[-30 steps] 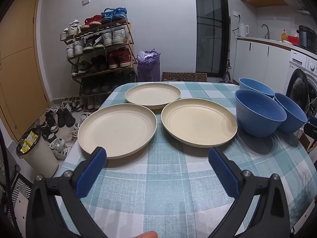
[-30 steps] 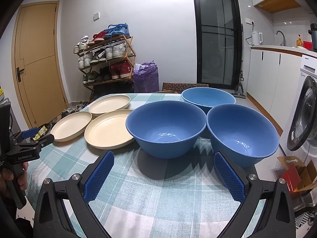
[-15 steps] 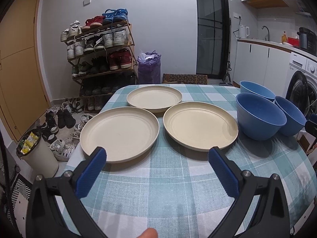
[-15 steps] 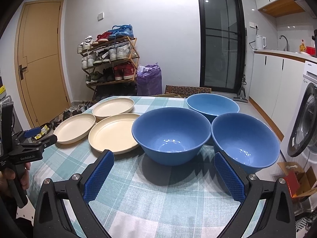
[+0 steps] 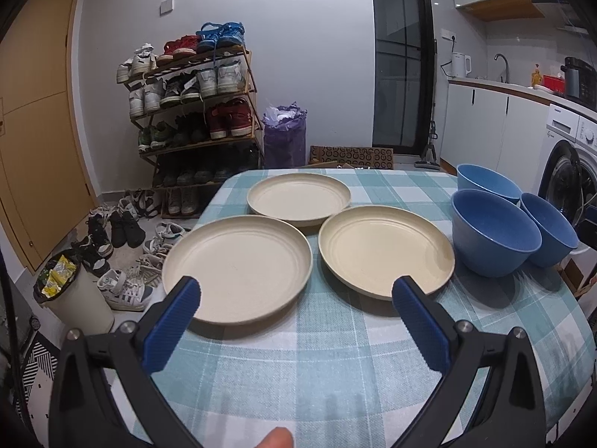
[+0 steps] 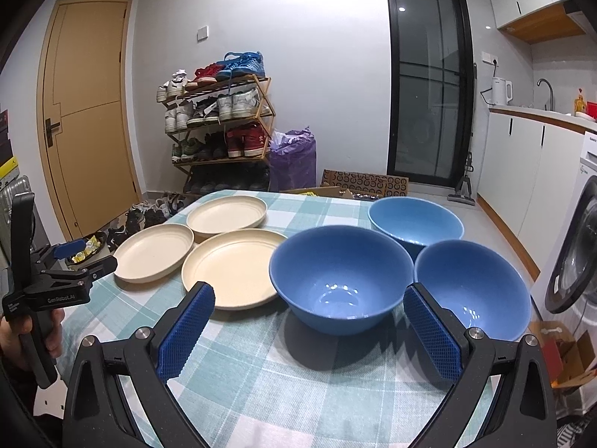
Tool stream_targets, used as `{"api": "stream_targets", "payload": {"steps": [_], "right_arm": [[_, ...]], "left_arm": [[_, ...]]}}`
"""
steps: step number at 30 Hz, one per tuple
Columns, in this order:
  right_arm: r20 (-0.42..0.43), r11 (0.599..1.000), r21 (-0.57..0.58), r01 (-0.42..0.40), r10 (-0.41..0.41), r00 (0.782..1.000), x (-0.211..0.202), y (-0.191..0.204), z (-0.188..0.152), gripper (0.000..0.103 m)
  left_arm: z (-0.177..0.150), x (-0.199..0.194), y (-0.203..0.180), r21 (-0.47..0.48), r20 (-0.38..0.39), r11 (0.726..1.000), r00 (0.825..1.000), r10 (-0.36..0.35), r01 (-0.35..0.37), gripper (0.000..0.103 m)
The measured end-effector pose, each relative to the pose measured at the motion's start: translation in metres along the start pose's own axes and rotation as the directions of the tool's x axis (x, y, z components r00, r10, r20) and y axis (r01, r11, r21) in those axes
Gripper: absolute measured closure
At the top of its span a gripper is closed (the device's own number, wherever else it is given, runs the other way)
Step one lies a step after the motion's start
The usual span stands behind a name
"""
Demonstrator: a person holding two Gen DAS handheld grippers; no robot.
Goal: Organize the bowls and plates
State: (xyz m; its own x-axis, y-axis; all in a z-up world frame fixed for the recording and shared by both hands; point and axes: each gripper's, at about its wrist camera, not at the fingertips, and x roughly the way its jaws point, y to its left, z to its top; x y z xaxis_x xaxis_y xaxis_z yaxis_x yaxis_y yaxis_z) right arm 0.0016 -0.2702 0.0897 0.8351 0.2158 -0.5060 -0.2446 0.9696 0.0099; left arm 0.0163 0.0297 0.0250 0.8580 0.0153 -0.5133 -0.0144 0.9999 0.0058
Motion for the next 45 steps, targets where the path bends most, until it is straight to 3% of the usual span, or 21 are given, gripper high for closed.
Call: {"api": "stream_targets", "payload": {"steps": [15, 18, 21, 25, 30, 45], "right_arm": [[-0.018, 0.998, -0.048, -0.038, 0.037, 0.999, 0.011, 0.021, 0.032, 0.000], [-0.029, 0.998, -0.052, -0.046, 0.044, 0.999, 0.013, 0.022, 0.039, 0.000], [-0.035, 0.996, -0.064, -0.057, 0.054, 0.998, 0.016, 0.027, 0.048, 0.000], [-0.043, 0.994, -0.083, -0.070, 0.066, 0.997, 0.020, 0.033, 0.066, 0.000], [-0.061, 0.992, -0.086, -0.097, 0.092, 0.994, 0.026, 0.040, 0.090, 0.000], [-0.088, 0.972, -0.119, -0.200, 0.190, 0.978, 0.065, 0.071, 0.162, 0.000]], "left_arm": [[0.017, 0.011, 0.006, 0.023, -0.044, 1.000, 0.999, 0.018, -0.017, 0.000], [0.021, 0.015, 0.010, -0.006, -0.065, 1.000, 0.998, -0.025, 0.025, 0.000], [0.028, 0.016, 0.013, -0.015, -0.058, 1.000, 0.998, -0.024, 0.023, 0.000], [0.039, 0.020, 0.019, -0.020, -0.073, 0.999, 0.997, -0.030, 0.029, 0.000], [0.059, 0.023, 0.023, 0.037, -0.051, 0.999, 0.999, 0.011, -0.009, 0.000], [0.110, 0.046, 0.054, 0.025, -0.035, 1.000, 0.999, -0.002, 0.003, 0.000]]}}
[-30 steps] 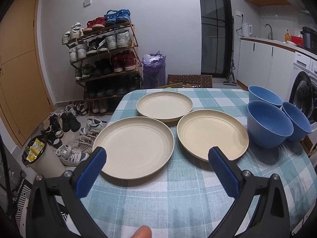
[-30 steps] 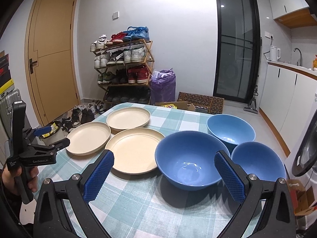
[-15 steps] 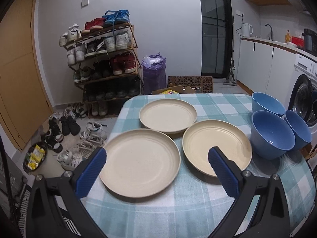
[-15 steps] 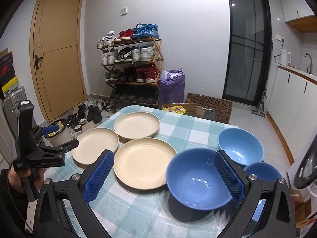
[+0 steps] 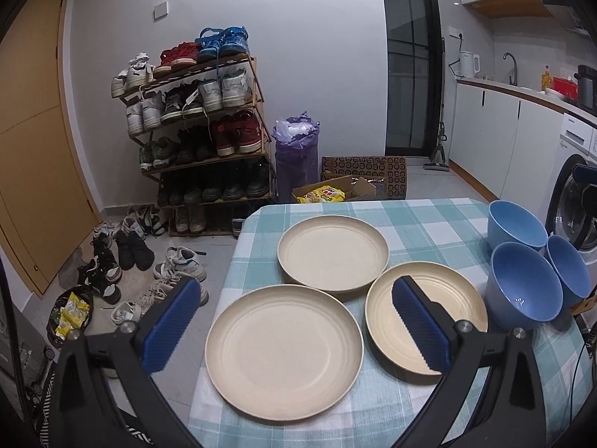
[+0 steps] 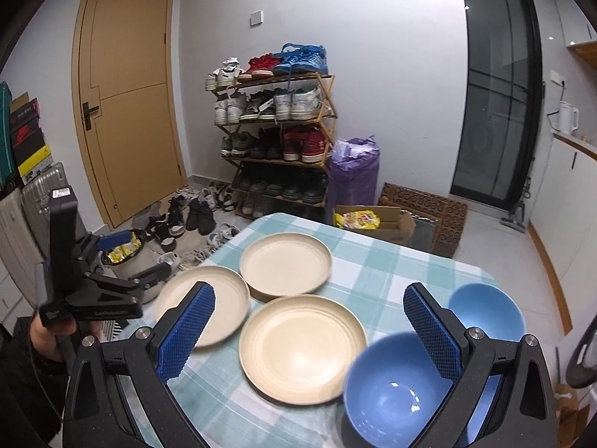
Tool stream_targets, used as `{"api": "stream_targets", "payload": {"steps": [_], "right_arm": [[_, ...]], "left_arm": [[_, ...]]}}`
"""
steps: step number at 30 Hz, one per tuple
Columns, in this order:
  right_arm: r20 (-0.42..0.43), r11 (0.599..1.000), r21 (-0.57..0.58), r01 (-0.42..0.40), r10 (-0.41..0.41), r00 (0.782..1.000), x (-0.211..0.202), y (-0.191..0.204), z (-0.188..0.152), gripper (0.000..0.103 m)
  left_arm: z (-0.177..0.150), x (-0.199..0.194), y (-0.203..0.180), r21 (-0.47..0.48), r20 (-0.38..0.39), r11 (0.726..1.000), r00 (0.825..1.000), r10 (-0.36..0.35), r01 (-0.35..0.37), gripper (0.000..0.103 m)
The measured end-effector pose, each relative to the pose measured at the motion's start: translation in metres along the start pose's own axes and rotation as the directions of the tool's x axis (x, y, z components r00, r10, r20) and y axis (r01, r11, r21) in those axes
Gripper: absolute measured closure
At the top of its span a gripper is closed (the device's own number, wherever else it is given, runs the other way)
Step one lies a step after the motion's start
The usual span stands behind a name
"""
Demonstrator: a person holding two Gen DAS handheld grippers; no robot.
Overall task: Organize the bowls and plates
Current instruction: 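Move the right tool toward the cream plate nearest the bowls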
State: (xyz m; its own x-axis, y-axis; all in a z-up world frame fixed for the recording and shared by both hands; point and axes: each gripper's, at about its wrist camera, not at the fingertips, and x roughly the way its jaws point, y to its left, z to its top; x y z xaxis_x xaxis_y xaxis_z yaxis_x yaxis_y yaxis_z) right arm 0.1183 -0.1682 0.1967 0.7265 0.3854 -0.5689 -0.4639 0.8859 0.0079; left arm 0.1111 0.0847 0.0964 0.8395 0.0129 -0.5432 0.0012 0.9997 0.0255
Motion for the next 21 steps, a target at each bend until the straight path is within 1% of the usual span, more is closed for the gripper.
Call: {"api": "stream_targets", "payload": {"steps": [2, 5, 7, 11, 14, 17, 19, 21], "right_arm": [[0.001, 1.000, -0.002, -0.007, 0.007, 1.000, 0.006, 0.002, 0.010, 0.000], [0.001, 1.000, 0.001, -0.006, 0.006, 1.000, 0.018, 0.002, 0.022, 0.000], [-0.013, 1.000, 0.024, -0.009, 0.009, 1.000, 0.030, -0.002, 0.030, 0.000], [-0.038, 0.997, 0.073, 0.012, -0.009, 0.999, 0.055, -0.013, 0.044, 0.000], [-0.051, 0.994, 0.110, 0.019, -0.014, 0.999, 0.073, -0.024, 0.052, 0.000], [-0.073, 0.989, 0.146, 0.021, -0.010, 0.997, 0.096, -0.034, 0.057, 0.000], [-0.085, 0.987, 0.156, 0.031, -0.018, 0.996, 0.110, -0.037, 0.058, 0.000], [-0.097, 0.985, 0.170, 0.032, -0.016, 0.995, 0.125, -0.040, 0.060, 0.000]], "left_arm": [[0.005, 0.007, 0.006, -0.012, -0.006, 1.000, 1.000, -0.011, 0.011, 0.000], [0.013, 0.017, 0.013, -0.014, -0.008, 1.000, 1.000, -0.010, 0.010, 0.000], [0.017, 0.025, 0.017, -0.021, -0.014, 1.000, 1.000, -0.005, 0.004, 0.000], [0.027, 0.046, 0.025, -0.039, -0.037, 0.999, 0.999, 0.003, -0.005, 0.000], [0.034, 0.065, 0.029, -0.044, -0.058, 0.999, 0.998, -0.010, 0.008, 0.000], [0.038, 0.081, 0.032, -0.049, -0.065, 0.999, 0.998, -0.003, 0.000, 0.000], [0.041, 0.094, 0.035, -0.062, -0.081, 0.998, 0.997, -0.003, -0.002, 0.000], [0.043, 0.108, 0.039, -0.082, -0.096, 0.997, 0.995, -0.018, 0.010, 0.000]]}}
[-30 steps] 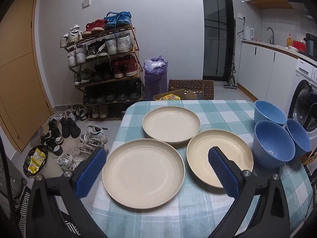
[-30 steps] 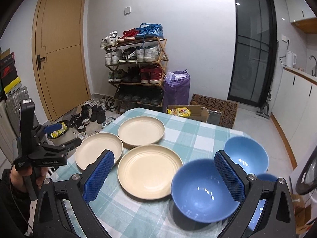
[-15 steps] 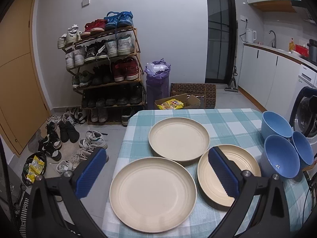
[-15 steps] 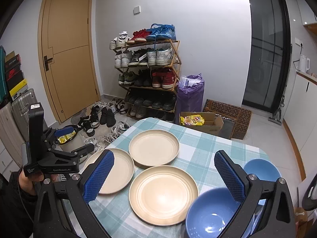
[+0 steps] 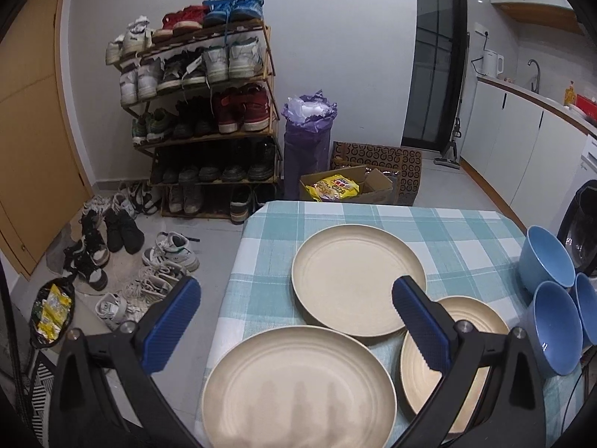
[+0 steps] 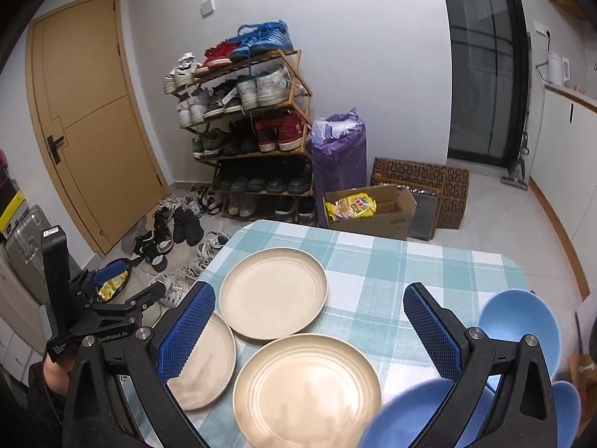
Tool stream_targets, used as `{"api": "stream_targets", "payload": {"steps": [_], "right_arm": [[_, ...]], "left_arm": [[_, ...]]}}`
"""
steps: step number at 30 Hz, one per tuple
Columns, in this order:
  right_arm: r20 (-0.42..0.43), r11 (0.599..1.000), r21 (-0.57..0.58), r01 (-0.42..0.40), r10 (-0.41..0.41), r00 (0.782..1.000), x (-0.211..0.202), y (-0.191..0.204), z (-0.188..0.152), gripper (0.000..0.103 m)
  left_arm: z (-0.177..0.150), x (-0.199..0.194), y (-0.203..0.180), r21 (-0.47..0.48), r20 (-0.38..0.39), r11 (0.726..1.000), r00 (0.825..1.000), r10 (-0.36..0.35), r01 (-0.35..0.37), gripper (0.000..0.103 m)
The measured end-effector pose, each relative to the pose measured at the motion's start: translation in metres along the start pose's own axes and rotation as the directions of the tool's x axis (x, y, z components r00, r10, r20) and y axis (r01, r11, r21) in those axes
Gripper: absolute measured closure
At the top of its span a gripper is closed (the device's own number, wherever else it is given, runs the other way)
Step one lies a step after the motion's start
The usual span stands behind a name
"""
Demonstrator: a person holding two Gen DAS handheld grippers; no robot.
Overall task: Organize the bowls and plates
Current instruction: 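Move the right tool toward the cream plate nearest the bowls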
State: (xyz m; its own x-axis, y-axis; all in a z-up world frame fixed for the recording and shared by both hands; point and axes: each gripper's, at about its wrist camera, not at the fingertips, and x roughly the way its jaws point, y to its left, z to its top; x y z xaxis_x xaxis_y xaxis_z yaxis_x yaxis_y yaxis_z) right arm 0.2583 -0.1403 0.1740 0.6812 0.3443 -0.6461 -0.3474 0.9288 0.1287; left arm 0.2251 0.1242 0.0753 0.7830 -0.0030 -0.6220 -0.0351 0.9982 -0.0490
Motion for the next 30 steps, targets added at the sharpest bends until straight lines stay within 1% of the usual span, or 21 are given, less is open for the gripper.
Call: {"api": "stream_targets", "payload": {"steps": [7, 11, 17, 21, 25, 28, 30], "right_arm": [[-0.058, 1.000, 0.029, 0.007, -0.006, 0.998, 0.056, -0.003, 0.006, 0.000], [-0.102, 0.999, 0.039, 0.014, -0.010, 0.995, 0.089, -0.005, 0.004, 0.000], [-0.169, 0.996, 0.083, 0.009, 0.005, 0.986, 0.133, -0.012, -0.003, 0.000], [-0.218, 0.994, 0.105, 0.021, 0.003, 0.976, 0.166, -0.019, -0.009, 0.000], [-0.273, 0.990, 0.134, 0.033, 0.005, 0.962, 0.198, -0.026, -0.016, 0.000], [-0.312, 0.988, 0.149, 0.042, 0.007, 0.950, 0.218, -0.030, -0.019, 0.000], [-0.333, 0.986, 0.160, 0.044, 0.012, 0.943, 0.229, -0.033, -0.022, 0.000]], "left_arm": [[0.009, 0.040, 0.002, -0.012, -0.038, 1.000, 0.999, -0.001, 0.001, 0.000], [0.010, 0.064, 0.004, -0.027, -0.075, 1.000, 0.997, -0.002, 0.000, 0.000], [0.009, 0.097, 0.005, -0.037, -0.121, 0.999, 0.993, -0.004, -0.001, 0.000], [0.006, 0.118, 0.007, -0.048, -0.150, 0.999, 0.989, 0.000, -0.007, 0.000], [0.004, 0.138, 0.010, -0.050, -0.185, 0.998, 0.982, 0.025, -0.034, 0.001], [0.003, 0.151, 0.011, -0.052, -0.211, 0.998, 0.977, 0.025, -0.036, 0.001], [0.001, 0.159, 0.009, -0.036, -0.227, 0.998, 0.973, 0.033, -0.042, 0.001]]}}
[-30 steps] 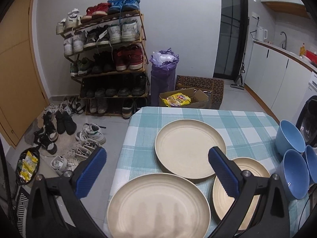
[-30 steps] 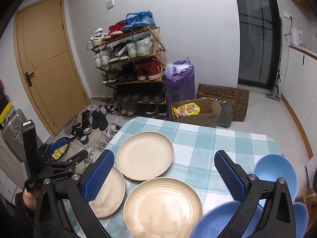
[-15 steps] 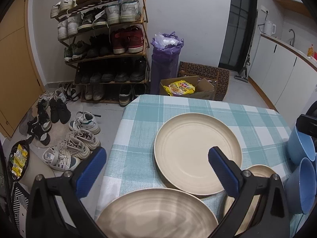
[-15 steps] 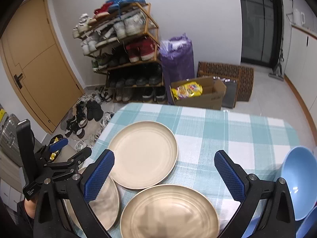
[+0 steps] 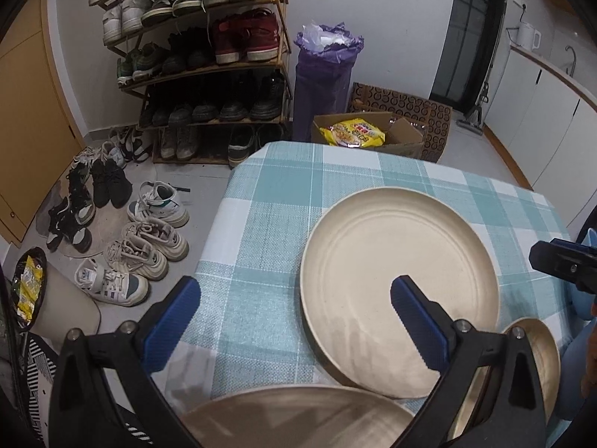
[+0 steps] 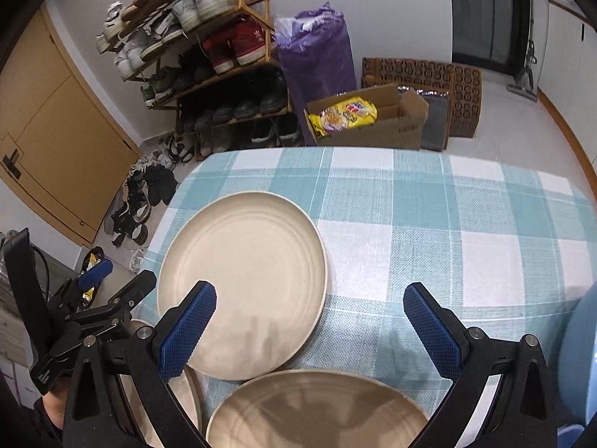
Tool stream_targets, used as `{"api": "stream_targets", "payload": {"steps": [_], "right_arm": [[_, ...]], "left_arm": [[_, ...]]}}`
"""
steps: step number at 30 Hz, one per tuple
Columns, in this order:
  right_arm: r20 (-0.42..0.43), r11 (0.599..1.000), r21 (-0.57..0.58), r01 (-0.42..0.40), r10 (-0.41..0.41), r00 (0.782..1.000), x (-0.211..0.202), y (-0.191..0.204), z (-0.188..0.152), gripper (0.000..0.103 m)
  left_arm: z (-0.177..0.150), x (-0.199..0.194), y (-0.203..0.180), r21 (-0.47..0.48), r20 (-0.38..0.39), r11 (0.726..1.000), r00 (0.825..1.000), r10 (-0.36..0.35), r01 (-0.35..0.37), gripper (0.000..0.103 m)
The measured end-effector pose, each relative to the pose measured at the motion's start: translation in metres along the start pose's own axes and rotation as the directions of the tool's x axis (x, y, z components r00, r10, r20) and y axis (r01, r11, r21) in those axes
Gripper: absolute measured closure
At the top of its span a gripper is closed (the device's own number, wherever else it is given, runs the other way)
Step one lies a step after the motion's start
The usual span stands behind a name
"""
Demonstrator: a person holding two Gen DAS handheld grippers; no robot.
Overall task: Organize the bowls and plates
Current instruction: 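Move the right tool toward the cream plate nearest the bowls, then close the right tool on the cream plate rim and lift it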
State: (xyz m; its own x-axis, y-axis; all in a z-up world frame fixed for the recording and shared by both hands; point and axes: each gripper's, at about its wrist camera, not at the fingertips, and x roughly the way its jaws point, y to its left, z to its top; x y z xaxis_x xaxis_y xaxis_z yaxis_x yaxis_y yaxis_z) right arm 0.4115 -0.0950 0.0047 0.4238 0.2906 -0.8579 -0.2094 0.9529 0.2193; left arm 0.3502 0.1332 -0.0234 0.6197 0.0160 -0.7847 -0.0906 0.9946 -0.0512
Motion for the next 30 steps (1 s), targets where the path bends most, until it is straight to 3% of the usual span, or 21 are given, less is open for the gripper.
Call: {"api": "stream_targets", "payload": {"steps": [5, 10, 19, 25, 28, 30], "right_arm": [[-0.053, 1.000, 0.014, 0.013, -0.013, 0.998, 0.028, -0.004, 0.002, 0.002], [-0.110, 0.999, 0.046, 0.021, -0.016, 0.994, 0.052, -0.011, 0.001, 0.015], [-0.161, 0.998, 0.059, 0.015, -0.005, 0.987, 0.068, -0.013, -0.004, 0.029], [-0.191, 0.997, 0.078, -0.003, 0.018, 0.981, 0.070, -0.014, -0.008, 0.043], [-0.204, 0.997, 0.075, -0.010, 0.025, 0.979, 0.072, -0.013, -0.010, 0.047], [-0.207, 0.997, 0.071, -0.006, 0.021, 0.978, 0.072, -0.011, -0.012, 0.048]], "left_arm": [[-0.002, 0.017, -0.002, 0.026, -0.039, 1.000, 0.999, 0.001, 0.000, 0.001], [-0.004, 0.024, -0.003, 0.031, -0.052, 0.999, 0.998, -0.032, 0.034, 0.001], [-0.004, 0.033, 0.000, 0.016, -0.080, 0.999, 0.996, -0.031, 0.032, 0.003], [-0.006, 0.035, -0.003, 0.033, -0.088, 0.998, 0.995, -0.050, 0.053, 0.014], [-0.007, 0.037, -0.006, 0.040, -0.093, 0.998, 0.995, -0.040, 0.044, 0.027], [-0.007, 0.038, -0.006, 0.037, -0.104, 0.998, 0.993, -0.054, 0.058, 0.041]]}}
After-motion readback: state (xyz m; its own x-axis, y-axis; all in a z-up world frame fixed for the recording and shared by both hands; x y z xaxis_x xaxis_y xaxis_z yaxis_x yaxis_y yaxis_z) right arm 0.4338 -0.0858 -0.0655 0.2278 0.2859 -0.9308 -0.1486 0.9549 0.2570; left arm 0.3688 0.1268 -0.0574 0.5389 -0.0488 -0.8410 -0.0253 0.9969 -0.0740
